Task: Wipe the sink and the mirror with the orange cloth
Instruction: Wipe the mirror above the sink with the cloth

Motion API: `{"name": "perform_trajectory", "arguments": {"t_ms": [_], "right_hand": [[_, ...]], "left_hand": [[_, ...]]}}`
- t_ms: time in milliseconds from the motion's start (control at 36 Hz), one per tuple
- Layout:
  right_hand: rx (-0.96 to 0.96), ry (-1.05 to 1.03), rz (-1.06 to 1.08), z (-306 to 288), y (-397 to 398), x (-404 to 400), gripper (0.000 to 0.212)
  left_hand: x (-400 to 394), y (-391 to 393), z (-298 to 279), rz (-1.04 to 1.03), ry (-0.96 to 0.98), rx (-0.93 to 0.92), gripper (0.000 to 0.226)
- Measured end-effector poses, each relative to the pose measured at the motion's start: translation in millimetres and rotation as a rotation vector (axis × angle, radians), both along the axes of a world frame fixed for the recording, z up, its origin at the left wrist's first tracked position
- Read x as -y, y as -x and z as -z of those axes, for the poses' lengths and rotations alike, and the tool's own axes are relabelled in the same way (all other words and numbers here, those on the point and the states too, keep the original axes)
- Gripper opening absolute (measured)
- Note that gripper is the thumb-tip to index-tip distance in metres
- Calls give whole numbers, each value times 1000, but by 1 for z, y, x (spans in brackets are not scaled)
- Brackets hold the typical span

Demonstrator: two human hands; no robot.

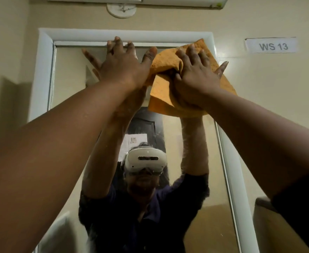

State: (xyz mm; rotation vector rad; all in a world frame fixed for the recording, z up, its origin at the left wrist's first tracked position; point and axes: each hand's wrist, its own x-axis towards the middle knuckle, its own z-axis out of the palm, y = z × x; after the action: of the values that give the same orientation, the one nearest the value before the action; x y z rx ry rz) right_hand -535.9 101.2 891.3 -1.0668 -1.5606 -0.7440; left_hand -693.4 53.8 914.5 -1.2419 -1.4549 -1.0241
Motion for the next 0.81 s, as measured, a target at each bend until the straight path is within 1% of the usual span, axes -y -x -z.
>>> {"name": "perform_trajectory", "arguments": {"t_ms": [139, 333, 528, 639, 806], "right_hand": [[-1, -25, 31, 0, -4, -3, 59], [-111, 2, 45, -1, -3, -4, 60], [-84, -21, 79, 5, -9, -3, 60], [-57, -22, 74, 22, -13, -1, 61], [2, -12, 73, 72, -21, -3, 64]], "left_hand": [[1, -3, 1, -10, 10, 3, 78], [2, -9, 2, -18, 31, -22, 78], [0, -14, 0, -12, 32, -44, 79], [-3, -19, 2, -4, 21, -74, 78], [-5, -29, 3, -10, 19, -93, 79]]}}
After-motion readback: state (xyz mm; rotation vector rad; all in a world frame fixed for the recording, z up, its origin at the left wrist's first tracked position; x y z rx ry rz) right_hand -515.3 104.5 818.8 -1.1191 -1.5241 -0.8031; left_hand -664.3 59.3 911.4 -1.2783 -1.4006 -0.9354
